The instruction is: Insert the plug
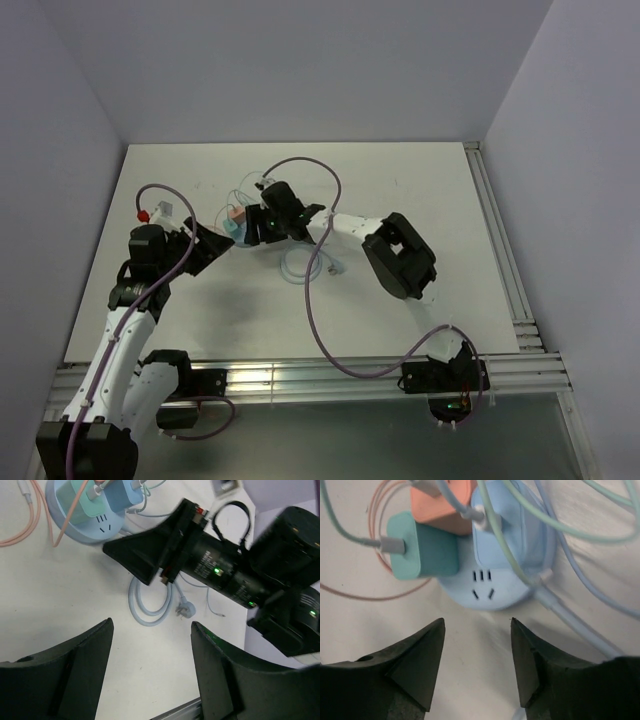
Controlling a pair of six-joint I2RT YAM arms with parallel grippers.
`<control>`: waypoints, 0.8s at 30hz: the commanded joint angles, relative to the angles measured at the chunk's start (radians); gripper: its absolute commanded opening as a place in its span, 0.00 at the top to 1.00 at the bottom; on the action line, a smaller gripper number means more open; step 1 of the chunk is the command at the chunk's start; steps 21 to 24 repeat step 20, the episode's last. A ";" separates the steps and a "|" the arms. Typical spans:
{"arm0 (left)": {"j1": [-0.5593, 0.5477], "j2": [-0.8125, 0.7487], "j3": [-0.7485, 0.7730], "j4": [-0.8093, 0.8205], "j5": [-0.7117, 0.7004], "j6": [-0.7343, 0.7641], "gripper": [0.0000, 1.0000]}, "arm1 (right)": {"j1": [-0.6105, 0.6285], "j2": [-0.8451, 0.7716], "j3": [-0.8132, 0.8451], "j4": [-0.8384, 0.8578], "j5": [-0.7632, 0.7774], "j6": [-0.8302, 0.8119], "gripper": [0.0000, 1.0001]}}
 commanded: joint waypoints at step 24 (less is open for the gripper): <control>0.003 0.129 -0.083 0.483 0.448 -0.106 0.11 | 0.024 -0.897 -1.049 0.464 0.050 0.055 0.00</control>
